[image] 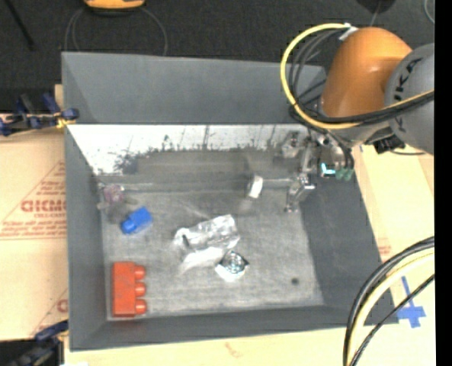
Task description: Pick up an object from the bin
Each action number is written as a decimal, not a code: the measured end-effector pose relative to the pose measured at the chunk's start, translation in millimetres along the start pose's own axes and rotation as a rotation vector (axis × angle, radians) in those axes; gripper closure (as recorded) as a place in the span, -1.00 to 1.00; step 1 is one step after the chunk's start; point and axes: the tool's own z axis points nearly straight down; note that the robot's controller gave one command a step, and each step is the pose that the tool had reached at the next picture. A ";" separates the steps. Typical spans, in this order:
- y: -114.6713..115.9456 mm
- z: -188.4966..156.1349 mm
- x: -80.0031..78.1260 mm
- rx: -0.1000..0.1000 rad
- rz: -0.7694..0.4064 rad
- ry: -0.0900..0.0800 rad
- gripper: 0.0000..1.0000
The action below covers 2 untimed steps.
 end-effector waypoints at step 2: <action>126.4 83.0 -16.0 -0.004 -0.024 -0.013 -1.00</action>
Offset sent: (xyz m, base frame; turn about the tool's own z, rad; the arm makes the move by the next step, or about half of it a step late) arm 0.0129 0.0410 -0.1159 -0.0473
